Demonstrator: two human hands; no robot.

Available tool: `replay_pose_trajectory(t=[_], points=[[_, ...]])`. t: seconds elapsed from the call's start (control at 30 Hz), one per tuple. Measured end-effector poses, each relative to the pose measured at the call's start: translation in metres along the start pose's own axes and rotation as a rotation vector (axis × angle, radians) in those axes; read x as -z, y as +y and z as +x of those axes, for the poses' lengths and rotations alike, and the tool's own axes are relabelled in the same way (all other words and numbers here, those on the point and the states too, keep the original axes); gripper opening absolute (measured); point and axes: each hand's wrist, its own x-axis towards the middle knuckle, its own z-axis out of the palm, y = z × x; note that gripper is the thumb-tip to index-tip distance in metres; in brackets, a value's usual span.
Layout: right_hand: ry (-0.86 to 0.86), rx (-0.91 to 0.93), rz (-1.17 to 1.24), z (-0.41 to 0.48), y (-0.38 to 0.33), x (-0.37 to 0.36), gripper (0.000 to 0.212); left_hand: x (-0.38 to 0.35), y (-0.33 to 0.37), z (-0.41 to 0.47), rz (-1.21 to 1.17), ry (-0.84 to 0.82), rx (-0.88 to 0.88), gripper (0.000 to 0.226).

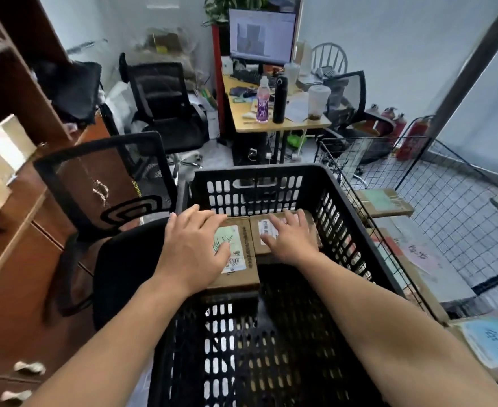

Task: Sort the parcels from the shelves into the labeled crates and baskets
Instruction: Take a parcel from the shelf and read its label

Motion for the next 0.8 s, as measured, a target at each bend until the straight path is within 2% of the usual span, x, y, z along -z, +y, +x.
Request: replay_pose_trajectory(t=[0.27,0.5,0.6,0.67,0.8], points=[[-0.128,0.002,-0.04,0.042,0.017,-0.035,0.066,-0.01,0.0,0.011,0.167,-0.077,0.052,0.066],[-0.16,0.029,-0.124,0.048,0.021,-0.043,0.074,-0.014,-0.001,0.006,0.174,-0.029,0.093,0.067],[-0.203,0.019,-0.086,0.048,0.015,-0.029,0.072,-0.013,-0.002,0.009,0.132,-0.039,0.113,0.067],[-0.164,0.031,-0.075,0.038,0.01,-0.02,0.07,-0.011,-0.002,0.011,0.105,-0.04,0.096,0.065],[0.079,0.149,-0.16,0.001,0.002,-0.006,0.058,-0.006,-0.001,0.008,0.019,0.012,0.067,0.06]])
